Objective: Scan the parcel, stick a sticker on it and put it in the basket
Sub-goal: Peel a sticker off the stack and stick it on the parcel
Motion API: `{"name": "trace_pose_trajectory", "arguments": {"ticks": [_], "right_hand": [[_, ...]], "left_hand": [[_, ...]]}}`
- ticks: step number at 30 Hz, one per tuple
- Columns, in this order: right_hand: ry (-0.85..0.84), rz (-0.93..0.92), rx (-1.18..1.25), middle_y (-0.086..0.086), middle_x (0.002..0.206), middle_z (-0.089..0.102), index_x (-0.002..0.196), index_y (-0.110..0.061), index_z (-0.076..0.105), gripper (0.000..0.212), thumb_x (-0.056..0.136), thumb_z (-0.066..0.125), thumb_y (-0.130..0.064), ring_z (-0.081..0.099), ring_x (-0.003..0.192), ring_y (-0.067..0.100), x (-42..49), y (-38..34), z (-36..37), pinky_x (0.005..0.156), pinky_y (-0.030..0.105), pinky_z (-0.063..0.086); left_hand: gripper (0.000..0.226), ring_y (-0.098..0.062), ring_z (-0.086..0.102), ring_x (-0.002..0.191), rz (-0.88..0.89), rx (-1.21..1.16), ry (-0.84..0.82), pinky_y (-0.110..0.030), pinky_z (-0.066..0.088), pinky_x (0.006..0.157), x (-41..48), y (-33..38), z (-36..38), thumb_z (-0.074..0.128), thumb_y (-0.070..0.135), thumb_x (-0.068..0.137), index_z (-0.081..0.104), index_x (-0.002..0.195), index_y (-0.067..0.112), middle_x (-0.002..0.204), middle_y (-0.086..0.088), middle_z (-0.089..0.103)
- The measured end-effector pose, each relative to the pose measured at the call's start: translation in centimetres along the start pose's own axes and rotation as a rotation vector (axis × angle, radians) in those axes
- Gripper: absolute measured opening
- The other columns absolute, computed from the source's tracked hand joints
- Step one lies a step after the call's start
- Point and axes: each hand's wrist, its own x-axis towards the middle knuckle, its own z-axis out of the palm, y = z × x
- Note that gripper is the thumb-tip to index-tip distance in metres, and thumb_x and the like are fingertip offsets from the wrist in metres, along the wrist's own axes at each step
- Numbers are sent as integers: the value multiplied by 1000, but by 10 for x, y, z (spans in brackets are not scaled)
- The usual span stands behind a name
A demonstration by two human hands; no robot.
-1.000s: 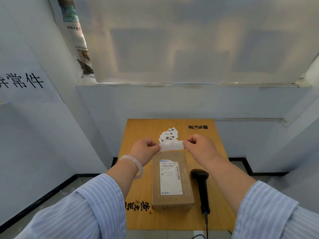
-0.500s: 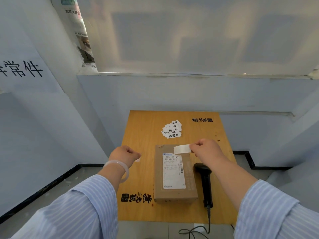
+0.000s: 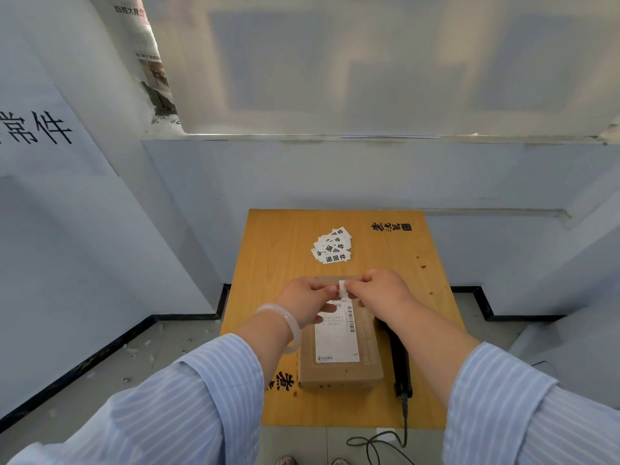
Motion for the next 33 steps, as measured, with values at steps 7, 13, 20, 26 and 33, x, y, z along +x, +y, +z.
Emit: {"name": "trace_pose_trajectory", "arguments": {"ticks": [7,13,20,26,33], "right_hand": [[-32,-19,116,-3,94,72,102,-19,69,33,96,49,-45,63,77,15,5,6,-5,71,33,49],[0,123,214,-2,99,69,104,-21,63,19,90,63,-34,65,87,14,21,24,-10,80,37,55],[-8,200,308,1,96,72,97,-17,63,14,85,67,-23,62,80,14,43,30,-5,76,36,53],[-94,208,254,1,95,70,105,-21,63,19,90,64,-32,61,77,13,56,32,3,64,28,52],[-50,195,192,7,82,74,93,-16,68,11,89,65,-26,61,67,16,73,36,11,58,29,50]], "left_hand": [[14,-7,67,73,-58,-161,69,-25,53,65,14,-3,-2,66,28,89,71,98,19,90,4,77],[14,-6,66,67,-120,-282,34,-22,50,60,28,-4,-4,59,21,93,70,100,14,90,1,78],[14,-6,63,63,-163,-205,50,-21,42,52,51,-16,-5,59,23,93,72,95,18,91,3,78],[14,-6,61,58,-189,-252,29,-21,38,50,67,-21,-7,58,21,94,71,95,17,91,0,78],[21,-7,53,53,-118,149,101,-18,39,46,73,-18,-12,56,31,95,74,91,21,55,12,65]]}}
